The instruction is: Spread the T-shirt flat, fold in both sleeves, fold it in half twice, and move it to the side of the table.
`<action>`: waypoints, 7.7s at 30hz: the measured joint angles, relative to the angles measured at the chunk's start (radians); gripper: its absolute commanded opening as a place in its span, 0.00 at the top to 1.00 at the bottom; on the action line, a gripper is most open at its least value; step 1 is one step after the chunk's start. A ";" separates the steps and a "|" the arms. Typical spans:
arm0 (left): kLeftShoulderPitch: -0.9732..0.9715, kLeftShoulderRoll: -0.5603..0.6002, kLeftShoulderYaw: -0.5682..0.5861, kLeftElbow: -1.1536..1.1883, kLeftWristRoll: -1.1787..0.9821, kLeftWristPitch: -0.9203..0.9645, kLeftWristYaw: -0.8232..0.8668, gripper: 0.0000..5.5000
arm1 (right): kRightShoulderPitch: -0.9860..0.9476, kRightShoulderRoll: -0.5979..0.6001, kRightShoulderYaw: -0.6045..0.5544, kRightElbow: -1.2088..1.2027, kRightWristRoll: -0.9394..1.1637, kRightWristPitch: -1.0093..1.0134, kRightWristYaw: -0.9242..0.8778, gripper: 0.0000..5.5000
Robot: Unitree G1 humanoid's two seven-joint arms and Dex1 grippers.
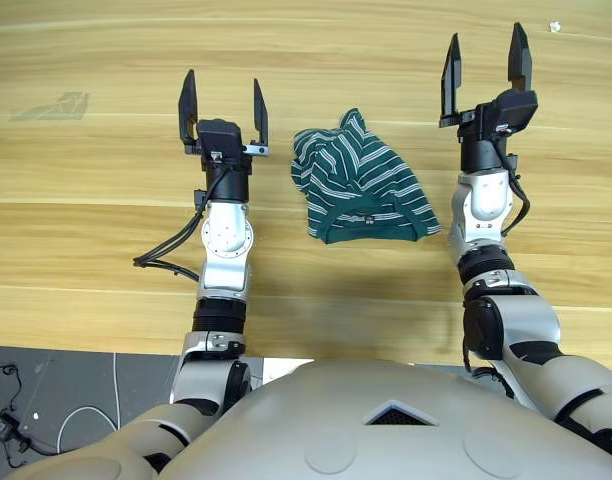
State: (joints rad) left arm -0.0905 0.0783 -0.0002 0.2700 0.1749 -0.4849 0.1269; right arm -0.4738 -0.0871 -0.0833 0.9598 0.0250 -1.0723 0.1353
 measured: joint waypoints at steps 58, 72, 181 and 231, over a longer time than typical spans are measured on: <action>0.313 0.463 -0.361 -0.329 0.586 -0.055 -0.282 0.25 | -0.004 0.072 0.044 -0.041 -0.059 0.028 -0.068 0.30; 0.268 0.472 -0.426 -0.248 0.605 -0.055 -0.221 0.56 | -0.004 0.072 0.044 -0.041 -0.058 0.028 -0.068 0.30; 0.228 0.518 -0.489 -0.265 0.498 0.023 -0.269 0.53 | 0.400 -0.714 0.305 -1.025 -0.247 0.442 0.516 1.00; 0.316 0.335 -0.417 -0.195 0.440 -0.043 -0.003 1.00 | 0.354 -0.671 0.324 -1.130 -0.245 0.516 0.576 1.00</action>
State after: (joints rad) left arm 0.2253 0.4137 -0.4168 0.0746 0.6152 -0.5278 0.1242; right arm -0.1197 -0.7581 0.2402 -0.1703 -0.2196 -0.5563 0.7111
